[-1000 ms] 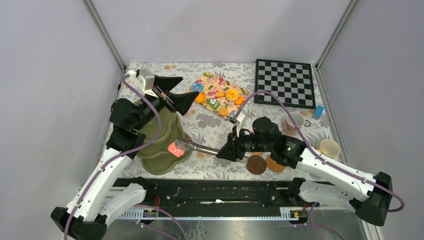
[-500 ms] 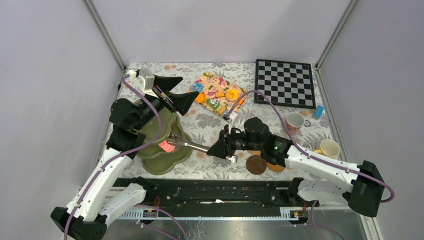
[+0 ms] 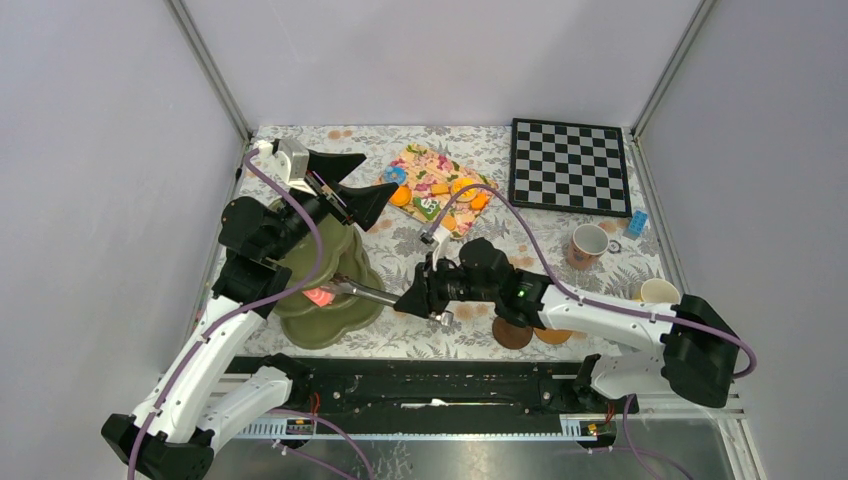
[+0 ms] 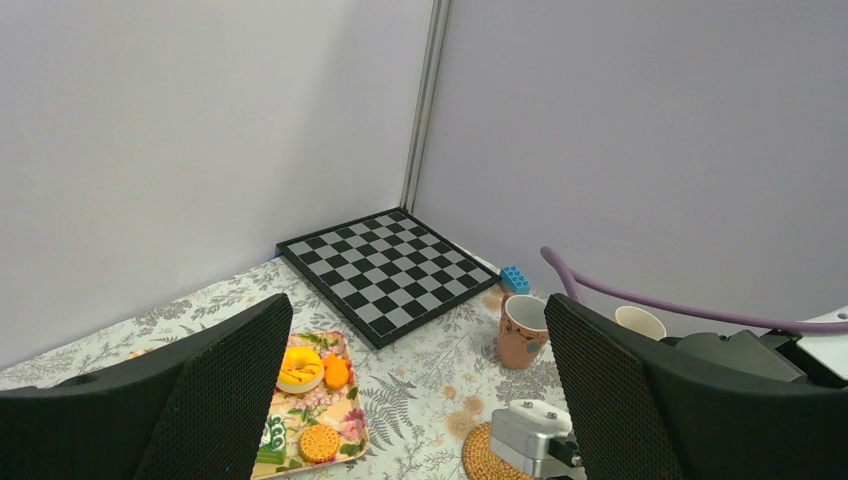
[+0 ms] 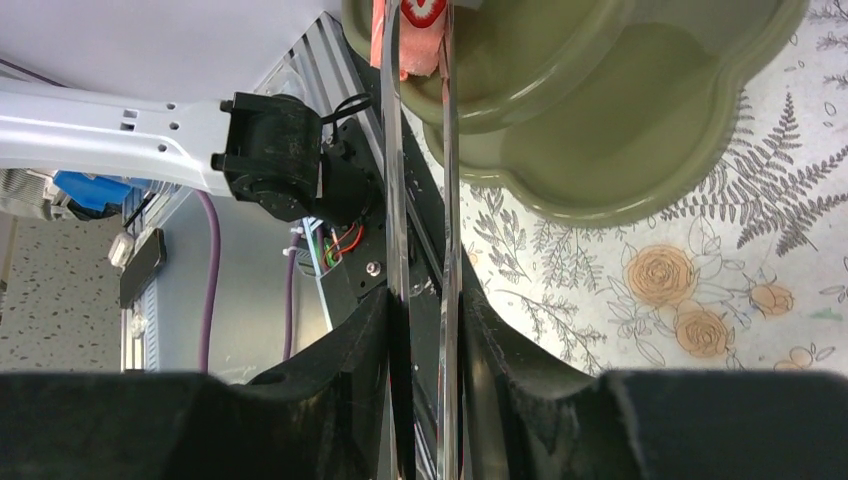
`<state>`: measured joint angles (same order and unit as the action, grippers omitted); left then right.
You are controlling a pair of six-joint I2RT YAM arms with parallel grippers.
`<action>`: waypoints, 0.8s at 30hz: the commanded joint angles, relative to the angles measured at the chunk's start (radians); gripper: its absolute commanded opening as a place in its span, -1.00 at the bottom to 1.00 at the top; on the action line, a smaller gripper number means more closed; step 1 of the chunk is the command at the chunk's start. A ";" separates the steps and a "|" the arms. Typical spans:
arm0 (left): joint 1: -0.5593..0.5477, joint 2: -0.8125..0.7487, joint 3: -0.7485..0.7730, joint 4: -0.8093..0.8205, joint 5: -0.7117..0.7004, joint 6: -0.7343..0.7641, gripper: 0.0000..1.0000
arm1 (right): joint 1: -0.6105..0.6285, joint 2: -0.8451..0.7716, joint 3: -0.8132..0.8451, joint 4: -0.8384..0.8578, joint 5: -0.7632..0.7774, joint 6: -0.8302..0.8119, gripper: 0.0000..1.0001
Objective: Serve the afternoon tea
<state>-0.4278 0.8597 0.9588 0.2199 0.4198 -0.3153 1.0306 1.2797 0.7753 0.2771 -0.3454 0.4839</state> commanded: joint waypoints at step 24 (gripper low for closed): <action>0.003 -0.008 0.005 0.055 0.026 -0.009 0.98 | 0.213 0.283 0.358 -0.011 0.402 -0.304 -0.57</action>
<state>-0.4278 0.8597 0.9588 0.2199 0.4202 -0.3153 1.2144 1.5360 1.0756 0.2432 -0.0673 0.2455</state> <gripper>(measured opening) 0.990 0.360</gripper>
